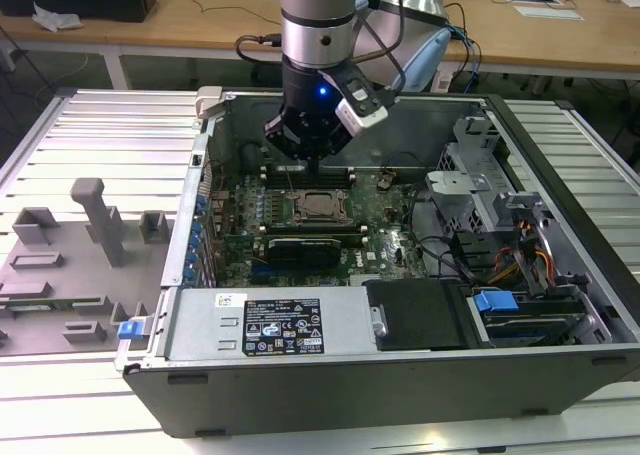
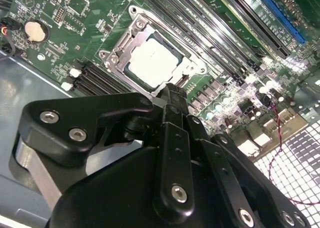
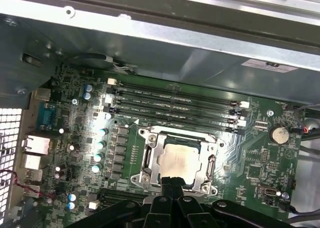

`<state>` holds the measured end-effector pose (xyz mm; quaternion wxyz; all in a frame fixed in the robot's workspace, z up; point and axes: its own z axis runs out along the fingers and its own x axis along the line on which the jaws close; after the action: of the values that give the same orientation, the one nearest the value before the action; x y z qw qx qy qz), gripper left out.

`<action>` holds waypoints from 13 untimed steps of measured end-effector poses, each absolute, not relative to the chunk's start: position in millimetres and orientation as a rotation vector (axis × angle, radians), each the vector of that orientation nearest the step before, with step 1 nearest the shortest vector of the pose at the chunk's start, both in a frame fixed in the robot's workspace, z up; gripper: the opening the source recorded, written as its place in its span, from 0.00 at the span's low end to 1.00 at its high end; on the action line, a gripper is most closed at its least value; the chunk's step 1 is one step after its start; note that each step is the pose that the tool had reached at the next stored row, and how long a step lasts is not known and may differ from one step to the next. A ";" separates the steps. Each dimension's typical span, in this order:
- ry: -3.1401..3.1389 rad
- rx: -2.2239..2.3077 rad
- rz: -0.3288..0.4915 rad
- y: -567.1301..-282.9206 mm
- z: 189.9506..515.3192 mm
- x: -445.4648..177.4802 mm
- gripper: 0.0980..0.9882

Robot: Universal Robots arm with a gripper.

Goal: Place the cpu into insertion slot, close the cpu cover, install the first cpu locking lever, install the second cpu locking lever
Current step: 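Install the first cpu locking lever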

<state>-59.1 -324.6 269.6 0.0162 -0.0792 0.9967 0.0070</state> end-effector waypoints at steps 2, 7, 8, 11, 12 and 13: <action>3.099 -0.246 0.022 -324.6 269.6 -60.2 0.01; 3.099 -0.246 0.022 -324.6 269.6 -65.9 0.01; 3.099 -0.246 0.022 -324.6 269.6 -67.0 0.01; 3.099 -0.246 0.022 -324.6 269.6 -70.3 0.01; 3.099 -0.246 0.022 -324.6 269.6 -72.3 0.01; 3.099 -0.246 0.022 -324.6 269.6 -74.1 0.01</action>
<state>-74.1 -324.6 269.6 0.0162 -0.0791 0.9967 0.0070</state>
